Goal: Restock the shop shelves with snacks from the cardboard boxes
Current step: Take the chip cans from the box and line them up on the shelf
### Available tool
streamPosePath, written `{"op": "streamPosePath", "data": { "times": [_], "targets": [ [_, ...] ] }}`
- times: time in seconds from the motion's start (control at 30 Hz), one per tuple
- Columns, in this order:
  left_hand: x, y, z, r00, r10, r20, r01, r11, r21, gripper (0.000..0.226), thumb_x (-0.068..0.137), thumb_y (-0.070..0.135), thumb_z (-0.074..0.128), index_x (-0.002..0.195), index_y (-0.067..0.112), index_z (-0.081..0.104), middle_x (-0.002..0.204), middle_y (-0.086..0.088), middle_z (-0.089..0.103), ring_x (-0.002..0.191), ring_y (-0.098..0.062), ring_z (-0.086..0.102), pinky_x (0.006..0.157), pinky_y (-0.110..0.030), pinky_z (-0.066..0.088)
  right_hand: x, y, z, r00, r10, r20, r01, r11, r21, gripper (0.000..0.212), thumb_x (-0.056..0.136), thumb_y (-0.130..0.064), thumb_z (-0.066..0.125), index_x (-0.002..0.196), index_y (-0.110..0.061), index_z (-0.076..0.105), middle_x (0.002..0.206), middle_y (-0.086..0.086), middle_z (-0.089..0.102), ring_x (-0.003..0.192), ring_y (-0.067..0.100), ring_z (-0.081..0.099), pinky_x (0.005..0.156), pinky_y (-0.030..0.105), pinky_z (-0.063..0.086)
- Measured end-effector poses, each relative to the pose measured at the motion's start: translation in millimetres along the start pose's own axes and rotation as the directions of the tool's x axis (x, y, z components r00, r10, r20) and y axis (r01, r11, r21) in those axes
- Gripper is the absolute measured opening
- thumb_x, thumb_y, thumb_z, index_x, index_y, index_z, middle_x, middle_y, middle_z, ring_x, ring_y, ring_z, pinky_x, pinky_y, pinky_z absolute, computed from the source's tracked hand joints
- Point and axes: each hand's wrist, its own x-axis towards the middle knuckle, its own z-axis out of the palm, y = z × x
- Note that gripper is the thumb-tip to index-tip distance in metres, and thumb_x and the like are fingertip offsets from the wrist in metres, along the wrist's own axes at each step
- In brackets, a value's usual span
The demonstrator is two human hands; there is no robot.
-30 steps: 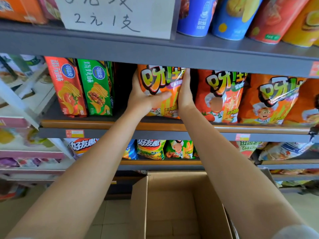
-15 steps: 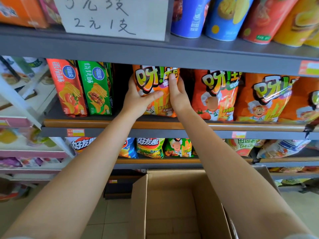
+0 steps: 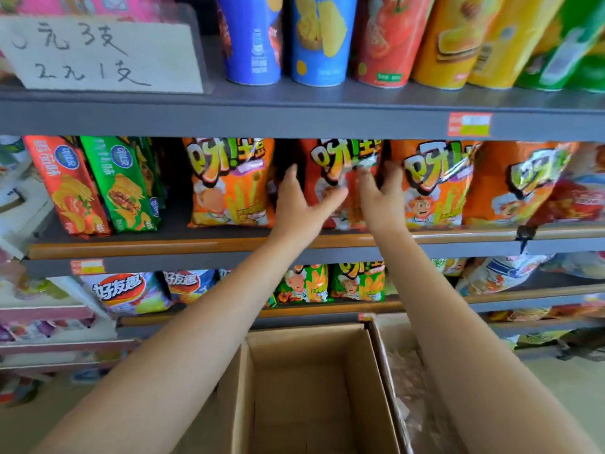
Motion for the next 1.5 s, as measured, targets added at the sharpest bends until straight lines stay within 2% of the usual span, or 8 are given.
{"op": "streamPosePath", "data": {
  "times": [0.1, 0.27, 0.53, 0.77, 1.03, 1.2, 1.4, 1.5],
  "targets": [
    [33.6, 1.9, 17.4, 0.992, -0.126, -0.014, 0.123, 0.984, -0.126, 0.121, 0.063, 0.072, 0.078, 0.156, 0.023, 0.021, 0.157, 0.000, 0.039, 0.141, -0.013, 0.039, 0.116, -0.034, 0.033, 18.7, 5.9, -4.3, 0.976, 0.138, 0.166, -0.147, 0.988, 0.042, 0.078, 0.096, -0.054, 0.054, 0.154, -0.009, 0.027, 0.151, 0.004, 0.042, 0.142, 0.020, 0.036, 0.105, 0.024, 0.027],
    [59.2, -0.7, 28.8, 0.986, -0.165, 0.019, 0.165, 0.959, -0.229, 0.096, 0.077, 0.049, 0.081, 0.154, 0.031, 0.026, 0.138, 0.016, 0.048, 0.124, -0.008, 0.048, 0.094, -0.022, 0.037, 41.2, 11.7, 2.3, 0.973, 0.157, 0.170, -0.173, 0.982, 0.079, 0.097, 0.088, -0.065, 0.057, 0.157, -0.007, 0.020, 0.160, 0.009, 0.030, 0.148, 0.024, 0.027, 0.113, 0.028, 0.022],
    [78.9, -6.4, 27.4, 0.999, 0.017, 0.047, -0.003, 0.962, -0.272, 0.078, 0.062, 0.048, 0.086, 0.130, 0.027, 0.054, 0.125, 0.010, 0.066, 0.115, 0.000, 0.061, 0.098, -0.024, 0.048, 44.0, 20.2, 7.1, 0.995, -0.010, 0.099, -0.012, 0.977, 0.215, 0.038, 0.096, -0.046, 0.059, 0.131, -0.034, 0.051, 0.120, -0.027, 0.058, 0.111, -0.014, 0.053, 0.096, 0.010, 0.035],
    [83.7, -11.9, 28.4, 0.995, -0.022, 0.102, 0.049, 0.962, -0.270, 0.082, 0.059, 0.048, 0.087, 0.131, 0.034, 0.051, 0.123, 0.015, 0.067, 0.113, 0.002, 0.062, 0.094, -0.023, 0.048, 53.1, 19.3, 9.3, 0.991, 0.057, 0.125, -0.089, 0.959, 0.268, 0.099, 0.076, -0.071, 0.060, 0.155, -0.019, 0.030, 0.157, -0.003, 0.037, 0.145, 0.014, 0.032, 0.118, 0.029, 0.023],
    [65.7, -21.1, 14.3, 1.000, 0.025, 0.016, -0.018, 0.942, -0.336, 0.070, 0.069, 0.027, 0.084, 0.129, 0.030, 0.049, 0.117, 0.013, 0.068, 0.107, 0.002, 0.065, 0.084, -0.016, 0.051, 34.0, 14.2, 19.5, 0.962, 0.063, 0.266, -0.123, 0.968, 0.217, 0.093, 0.080, -0.074, 0.055, 0.155, -0.028, 0.026, 0.150, -0.009, 0.043, 0.138, 0.012, 0.039, 0.108, 0.028, 0.030],
    [61.3, -25.7, 9.0, 0.999, 0.026, -0.026, -0.033, 0.952, -0.305, 0.078, 0.070, 0.039, 0.085, 0.136, 0.026, 0.045, 0.125, 0.009, 0.065, 0.111, 0.005, 0.062, 0.089, -0.016, 0.051, 29.2, 11.6, 18.7, 0.944, 0.093, 0.316, -0.163, 0.966, 0.203, 0.071, 0.097, -0.053, 0.052, 0.156, -0.026, 0.024, 0.112, -0.026, 0.043, 0.111, -0.001, 0.038, 0.091, 0.017, 0.034],
    [63.2, -28.0, 17.5, 1.000, 0.004, -0.009, -0.006, 0.960, -0.281, 0.055, 0.089, 0.013, 0.073, 0.134, 0.021, 0.042, 0.111, 0.020, 0.060, 0.089, 0.023, 0.059, 0.073, -0.003, 0.046, 27.5, 16.2, 18.3, 0.970, 0.059, 0.234, -0.110, 0.971, 0.211, 0.081, 0.092, -0.060, 0.056, 0.157, -0.025, 0.023, 0.158, -0.006, 0.033, 0.144, 0.012, 0.031, 0.111, 0.027, 0.028],
    [65.7, -26.3, 19.2, 0.999, -0.035, -0.005, 0.032, 0.967, -0.253, 0.074, 0.085, 0.032, 0.077, 0.146, 0.023, 0.036, 0.116, 0.024, 0.056, 0.090, 0.026, 0.055, 0.070, 0.003, 0.041, 30.6, 16.1, 16.6, 0.977, 0.049, 0.209, -0.095, 0.972, 0.216, 0.077, 0.095, -0.057, 0.054, 0.157, -0.022, 0.024, 0.158, -0.005, 0.033, 0.141, 0.008, 0.032, 0.113, 0.028, 0.028]
  ]
}}
